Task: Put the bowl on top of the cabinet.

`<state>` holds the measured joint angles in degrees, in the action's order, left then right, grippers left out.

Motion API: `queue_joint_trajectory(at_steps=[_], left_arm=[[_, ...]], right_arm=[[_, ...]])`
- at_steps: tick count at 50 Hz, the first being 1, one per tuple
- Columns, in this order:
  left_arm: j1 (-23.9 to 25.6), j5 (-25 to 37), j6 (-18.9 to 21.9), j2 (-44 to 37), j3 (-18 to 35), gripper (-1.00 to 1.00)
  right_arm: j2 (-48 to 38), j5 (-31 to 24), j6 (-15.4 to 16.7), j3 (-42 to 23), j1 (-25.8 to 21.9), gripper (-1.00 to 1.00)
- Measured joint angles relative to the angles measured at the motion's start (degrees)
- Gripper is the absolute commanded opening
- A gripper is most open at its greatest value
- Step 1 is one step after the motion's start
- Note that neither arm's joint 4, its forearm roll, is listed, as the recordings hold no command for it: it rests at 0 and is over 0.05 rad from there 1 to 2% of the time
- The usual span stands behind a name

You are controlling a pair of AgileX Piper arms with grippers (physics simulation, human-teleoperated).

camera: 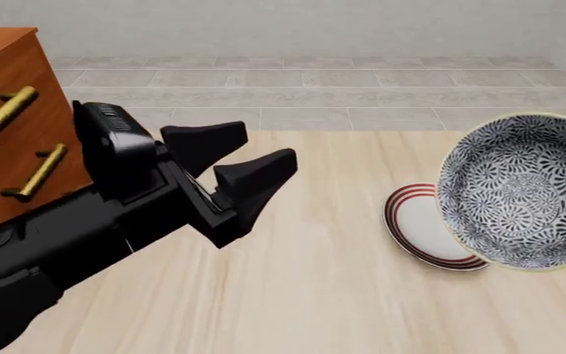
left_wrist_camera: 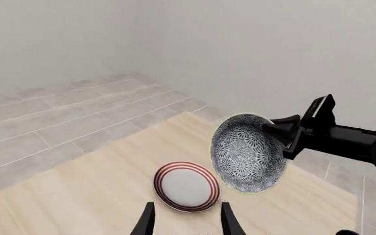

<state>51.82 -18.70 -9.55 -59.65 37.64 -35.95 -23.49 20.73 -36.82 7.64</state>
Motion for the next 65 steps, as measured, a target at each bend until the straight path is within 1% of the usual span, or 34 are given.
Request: queue_joint_trajectory(at_steps=[16, 28, 49, 65], left_arm=[[4.4, 0.2, -1.9, -3.0, 2.3, 1.0], [6.6, 0.6, -3.3, -4.3, 3.9, 1.0], [7.9, 0.9, -4.8, -5.1, 5.1, 1.0], [8.3, 0.4, -6.4, -5.5, 4.9, 1.0]], right_arm=[[-0.6, 0.6, 0.6, -0.6, -4.2, -1.0], [-3.7, 3.4, 0.8, -1.2, -8.1, -1.0], [-8.9, 7.7, 0.6, -1.2, -15.9, -1.0], [-9.8, 8.0, 0.1, -2.7, -20.0, -1.0]])
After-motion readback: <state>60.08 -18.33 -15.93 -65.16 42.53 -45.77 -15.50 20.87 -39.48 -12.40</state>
